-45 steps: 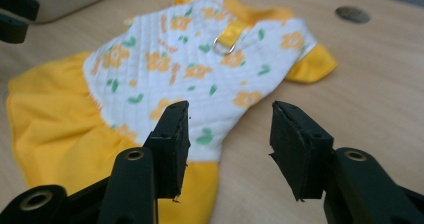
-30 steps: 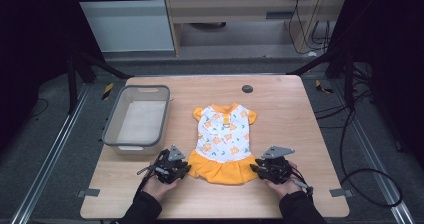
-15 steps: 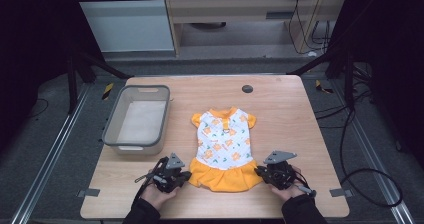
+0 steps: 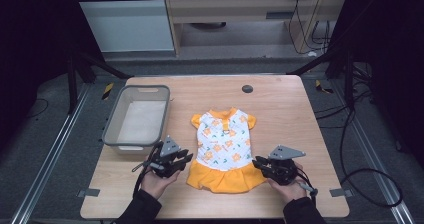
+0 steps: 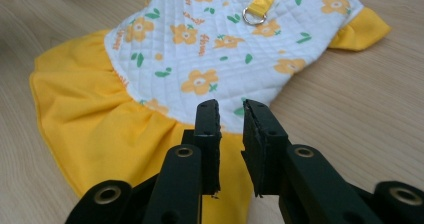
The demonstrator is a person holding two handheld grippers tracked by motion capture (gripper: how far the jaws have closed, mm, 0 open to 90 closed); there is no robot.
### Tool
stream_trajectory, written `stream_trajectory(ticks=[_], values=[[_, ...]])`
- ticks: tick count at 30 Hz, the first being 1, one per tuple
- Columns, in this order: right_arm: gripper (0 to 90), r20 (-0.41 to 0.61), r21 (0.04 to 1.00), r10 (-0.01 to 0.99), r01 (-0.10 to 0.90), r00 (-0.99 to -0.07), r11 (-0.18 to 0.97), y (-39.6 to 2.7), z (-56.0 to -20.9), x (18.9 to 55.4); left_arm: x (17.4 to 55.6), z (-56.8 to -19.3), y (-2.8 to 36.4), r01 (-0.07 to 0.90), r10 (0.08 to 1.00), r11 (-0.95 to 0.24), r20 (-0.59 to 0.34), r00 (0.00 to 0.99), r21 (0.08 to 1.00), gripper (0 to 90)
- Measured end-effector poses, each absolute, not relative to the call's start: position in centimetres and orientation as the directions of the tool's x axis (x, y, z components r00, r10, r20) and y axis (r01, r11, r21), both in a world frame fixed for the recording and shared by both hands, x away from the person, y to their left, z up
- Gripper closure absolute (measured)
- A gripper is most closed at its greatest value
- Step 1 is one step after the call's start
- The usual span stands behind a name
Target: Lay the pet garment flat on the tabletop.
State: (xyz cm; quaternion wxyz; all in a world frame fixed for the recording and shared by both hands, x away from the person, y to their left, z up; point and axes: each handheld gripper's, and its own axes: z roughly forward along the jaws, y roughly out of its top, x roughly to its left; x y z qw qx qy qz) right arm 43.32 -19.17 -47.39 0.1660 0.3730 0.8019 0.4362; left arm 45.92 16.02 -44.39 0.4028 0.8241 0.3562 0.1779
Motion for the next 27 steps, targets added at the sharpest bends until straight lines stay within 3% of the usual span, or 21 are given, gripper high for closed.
stream_trajectory(ticks=[10,20,27], values=[[87.6,0.072,0.818,0.734,0.461,-0.675,0.343,-17.4,-48.4,45.0,50.6,-46.0,12.1,0.465,0.737,-0.445,0.018,0.675,0.765,85.7],[88.7,0.079,0.772,0.711,0.495,-0.698,0.4,-16.9,-49.6,45.3,51.7,-49.2,11.2,0.51,0.725,-0.526,0.046,0.687,0.681,85.1],[89.8,0.064,0.739,0.712,0.512,-0.699,0.437,-16.8,-49.8,45.0,50.8,-49.4,11.8,0.513,0.723,-0.513,0.024,0.69,0.688,84.9]])
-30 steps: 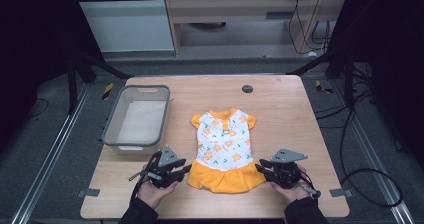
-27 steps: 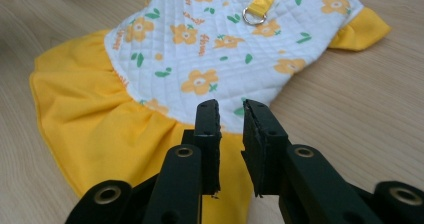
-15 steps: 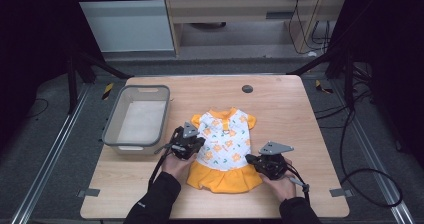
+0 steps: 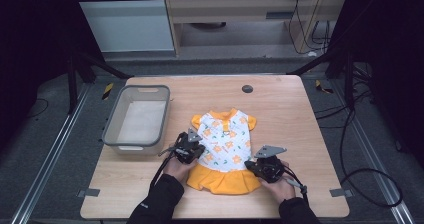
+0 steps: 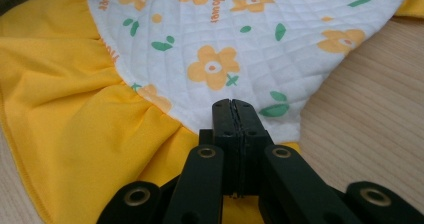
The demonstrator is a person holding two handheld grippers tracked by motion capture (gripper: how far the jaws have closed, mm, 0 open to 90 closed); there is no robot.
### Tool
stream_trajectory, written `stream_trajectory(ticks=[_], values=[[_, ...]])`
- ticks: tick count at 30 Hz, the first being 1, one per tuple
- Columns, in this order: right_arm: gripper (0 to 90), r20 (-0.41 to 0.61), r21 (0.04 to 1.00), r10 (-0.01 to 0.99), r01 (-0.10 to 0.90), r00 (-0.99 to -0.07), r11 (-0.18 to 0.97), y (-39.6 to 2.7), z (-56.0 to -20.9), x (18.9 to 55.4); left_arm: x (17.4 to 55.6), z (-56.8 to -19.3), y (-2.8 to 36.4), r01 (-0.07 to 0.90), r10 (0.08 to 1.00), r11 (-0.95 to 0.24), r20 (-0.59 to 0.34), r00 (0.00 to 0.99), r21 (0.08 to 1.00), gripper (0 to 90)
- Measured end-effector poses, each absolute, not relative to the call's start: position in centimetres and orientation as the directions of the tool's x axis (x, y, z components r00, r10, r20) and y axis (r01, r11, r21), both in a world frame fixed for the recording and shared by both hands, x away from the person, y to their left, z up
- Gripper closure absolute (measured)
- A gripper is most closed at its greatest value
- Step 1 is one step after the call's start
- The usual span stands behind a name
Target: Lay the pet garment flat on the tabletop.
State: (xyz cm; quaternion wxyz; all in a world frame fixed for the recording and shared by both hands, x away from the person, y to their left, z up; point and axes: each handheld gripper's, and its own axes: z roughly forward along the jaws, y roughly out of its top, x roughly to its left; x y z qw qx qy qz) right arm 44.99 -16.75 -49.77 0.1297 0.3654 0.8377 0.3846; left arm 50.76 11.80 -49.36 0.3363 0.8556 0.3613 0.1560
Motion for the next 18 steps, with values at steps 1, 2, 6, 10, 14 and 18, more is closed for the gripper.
stream_trajectory(ticks=[1,2,6,10,14,18], values=[[89.8,0.065,0.735,0.712,0.516,-0.699,0.44,-16.7,-49.7,44.8,50.5,-49.4,11.8,0.508,0.72,-0.518,0.029,0.694,0.689,84.9],[89.8,0.063,0.732,0.711,0.517,-0.701,0.444,-16.8,-49.7,44.8,50.2,-49.4,11.7,0.502,0.715,-0.523,0.034,0.698,0.688,84.8],[88.8,0.074,0.734,0.712,0.521,-0.698,0.435,-17.1,-49.6,44.5,49.5,-49.3,11.6,0.491,0.706,-0.54,0.05,0.707,0.684,82.3],[86.1,0.073,0.754,0.714,0.507,-0.696,0.418,-17.4,-49.2,44.4,49.3,-48.3,12.3,0.483,0.715,-0.503,0.03,0.699,0.717,76.4],[81.2,0.053,0.788,0.728,0.476,-0.683,0.39,-18.3,-48.7,44.0,48.8,-47.0,13.4,0.471,0.731,-0.449,0.01,0.682,0.759,71.9],[75.9,0.043,0.812,0.758,0.465,-0.651,0.353,-19.5,-48.4,44.0,47.9,-46.5,14.7,0.453,0.732,-0.438,0.016,0.681,0.777,64.7]])
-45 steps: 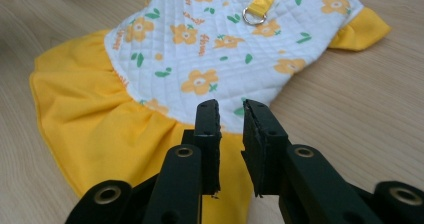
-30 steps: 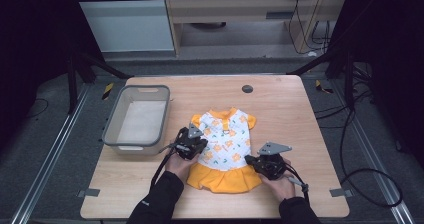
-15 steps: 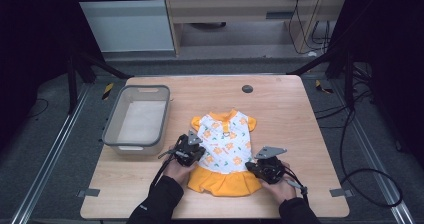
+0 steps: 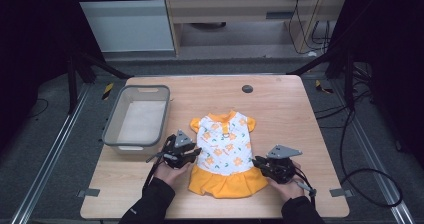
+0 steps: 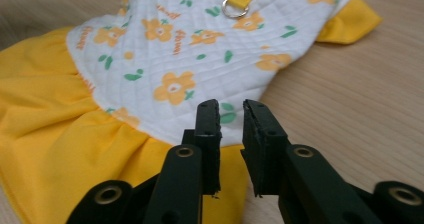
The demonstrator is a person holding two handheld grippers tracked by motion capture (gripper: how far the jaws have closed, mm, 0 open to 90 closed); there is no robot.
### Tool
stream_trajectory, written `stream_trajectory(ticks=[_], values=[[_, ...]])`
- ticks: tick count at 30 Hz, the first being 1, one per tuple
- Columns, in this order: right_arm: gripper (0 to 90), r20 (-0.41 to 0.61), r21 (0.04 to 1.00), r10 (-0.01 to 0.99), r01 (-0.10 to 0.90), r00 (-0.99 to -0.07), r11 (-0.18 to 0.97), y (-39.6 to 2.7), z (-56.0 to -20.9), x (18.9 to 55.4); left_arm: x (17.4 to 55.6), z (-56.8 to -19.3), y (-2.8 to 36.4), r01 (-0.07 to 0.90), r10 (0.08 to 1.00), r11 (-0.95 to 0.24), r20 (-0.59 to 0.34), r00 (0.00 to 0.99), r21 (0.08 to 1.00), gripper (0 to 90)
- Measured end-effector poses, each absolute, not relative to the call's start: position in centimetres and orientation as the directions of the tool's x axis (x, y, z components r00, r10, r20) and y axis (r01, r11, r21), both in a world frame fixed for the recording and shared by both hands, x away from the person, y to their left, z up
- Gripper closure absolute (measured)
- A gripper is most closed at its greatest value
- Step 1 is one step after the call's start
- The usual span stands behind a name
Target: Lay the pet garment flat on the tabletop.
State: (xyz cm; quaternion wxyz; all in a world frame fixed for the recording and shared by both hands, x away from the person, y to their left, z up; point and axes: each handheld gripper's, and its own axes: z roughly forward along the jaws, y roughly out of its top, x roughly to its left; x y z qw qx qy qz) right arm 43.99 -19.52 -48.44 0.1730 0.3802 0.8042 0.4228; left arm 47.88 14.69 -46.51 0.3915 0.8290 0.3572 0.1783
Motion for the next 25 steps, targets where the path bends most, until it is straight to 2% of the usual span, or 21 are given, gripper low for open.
stream_trajectory(ticks=[4,14,15,25], values=[[66.2,0.034,0.823,0.796,0.469,-0.605,0.321,-21.1,-48.2,43.8,46.8,-46.5,16.1,0.454,0.727,-0.421,-0.007,0.687,0.785,59.5],[53.0,0.055,0.84,0.853,0.486,-0.519,0.241,-24.2,-48.2,43.4,43.7,-46.5,19.5,0.441,0.732,-0.384,-0.024,0.681,0.812,48.6],[49.6,0.05,0.84,0.86,0.486,-0.508,0.239,-24.4,-48.3,43.4,43.3,-46.6,20.3,0.45,0.741,-0.371,-0.033,0.67,0.812,47.0],[39.5,0.03,0.845,0.885,0.485,-0.465,0.226,-24.8,-48.5,43.4,42.6,-46.9,24.4,0.482,0.793,-0.308,-0.059,0.607,0.821,39.6]])
